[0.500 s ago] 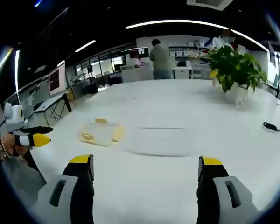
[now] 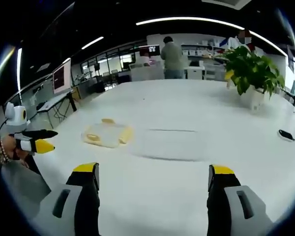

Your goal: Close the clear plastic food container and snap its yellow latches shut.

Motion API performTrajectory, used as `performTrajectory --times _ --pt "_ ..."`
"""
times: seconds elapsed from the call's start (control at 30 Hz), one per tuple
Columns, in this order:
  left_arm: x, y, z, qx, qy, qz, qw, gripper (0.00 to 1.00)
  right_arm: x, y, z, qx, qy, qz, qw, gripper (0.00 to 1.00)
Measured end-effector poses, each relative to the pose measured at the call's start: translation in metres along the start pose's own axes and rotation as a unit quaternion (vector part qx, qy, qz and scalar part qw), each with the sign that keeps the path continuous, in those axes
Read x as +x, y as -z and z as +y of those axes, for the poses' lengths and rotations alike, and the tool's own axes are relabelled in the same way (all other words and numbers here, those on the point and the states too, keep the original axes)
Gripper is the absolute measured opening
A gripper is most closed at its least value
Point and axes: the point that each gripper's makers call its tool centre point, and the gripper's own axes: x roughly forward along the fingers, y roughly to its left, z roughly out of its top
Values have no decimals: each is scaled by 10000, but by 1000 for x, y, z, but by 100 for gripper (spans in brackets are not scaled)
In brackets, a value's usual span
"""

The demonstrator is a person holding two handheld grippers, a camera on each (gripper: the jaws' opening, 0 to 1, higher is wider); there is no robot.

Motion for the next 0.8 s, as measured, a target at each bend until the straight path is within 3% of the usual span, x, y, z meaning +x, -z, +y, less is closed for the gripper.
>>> performTrajectory --times 0.6,0.8 --pt "-2 -3 -2 -125 90 -73 9999 92 -1 1 -3 -24 76 7 10000 89" --pt "-2 -4 -6 -84 191 -104 9997 92 1 -2 8 -54 -186 -68 9998 89"
